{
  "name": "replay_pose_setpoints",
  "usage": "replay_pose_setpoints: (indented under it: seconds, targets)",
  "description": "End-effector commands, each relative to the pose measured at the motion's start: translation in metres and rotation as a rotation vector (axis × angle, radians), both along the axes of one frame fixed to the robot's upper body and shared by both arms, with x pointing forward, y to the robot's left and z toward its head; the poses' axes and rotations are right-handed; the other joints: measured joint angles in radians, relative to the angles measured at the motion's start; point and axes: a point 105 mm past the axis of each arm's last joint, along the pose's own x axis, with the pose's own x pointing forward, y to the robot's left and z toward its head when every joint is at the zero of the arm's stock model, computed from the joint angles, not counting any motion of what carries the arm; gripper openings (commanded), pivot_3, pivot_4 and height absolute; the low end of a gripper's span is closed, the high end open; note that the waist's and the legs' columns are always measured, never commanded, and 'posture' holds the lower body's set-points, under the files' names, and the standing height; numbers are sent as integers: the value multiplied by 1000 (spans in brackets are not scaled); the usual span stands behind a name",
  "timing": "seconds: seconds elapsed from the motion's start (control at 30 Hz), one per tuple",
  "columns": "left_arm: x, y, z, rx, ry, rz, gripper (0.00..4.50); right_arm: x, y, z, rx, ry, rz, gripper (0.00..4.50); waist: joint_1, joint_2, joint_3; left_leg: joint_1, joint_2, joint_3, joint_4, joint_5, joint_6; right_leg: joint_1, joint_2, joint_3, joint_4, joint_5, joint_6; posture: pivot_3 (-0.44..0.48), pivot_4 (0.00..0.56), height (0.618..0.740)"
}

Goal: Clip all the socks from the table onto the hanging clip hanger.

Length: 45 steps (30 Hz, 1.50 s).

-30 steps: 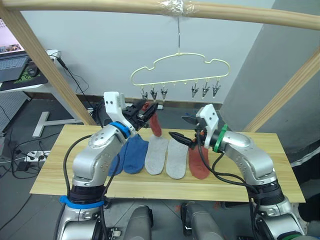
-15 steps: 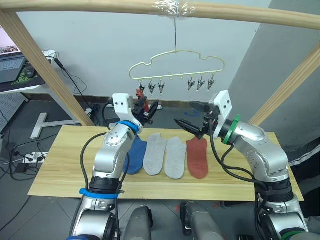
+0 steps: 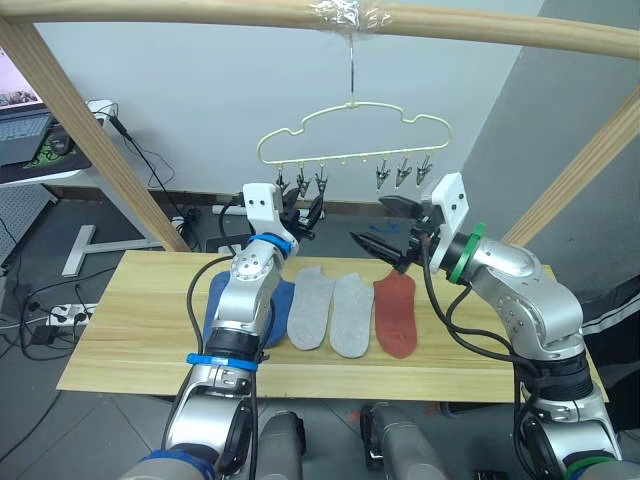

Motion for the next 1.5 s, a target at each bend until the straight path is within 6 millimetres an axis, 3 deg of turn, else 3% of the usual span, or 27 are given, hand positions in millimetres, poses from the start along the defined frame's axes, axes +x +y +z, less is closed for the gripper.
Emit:
replay_pose_setpoints:
  seconds: [0.03,0.57,1.5]
  targets:
    - [3,0,19,-4,-81,17,2483,-5,-3,17,15,-68,-4,4500,-1,0,0,0,0,0,0,0,0,0,0,0,0,0,0,-91,213,740]
    - [9,8,29,51,-154,129,2483,-6,-5,19,19,-68,-15,4500,-11,0,0,0,0,0,0,0,0,0,0,0,0,0,0,-101,212,740]
    - [11,11,37,45,-192,149,2483,-6,-6,21,29,-62,-27,4500,-19,0,0,0,0,0,1,0,0,0,0,0,1,0,0,-103,221,740]
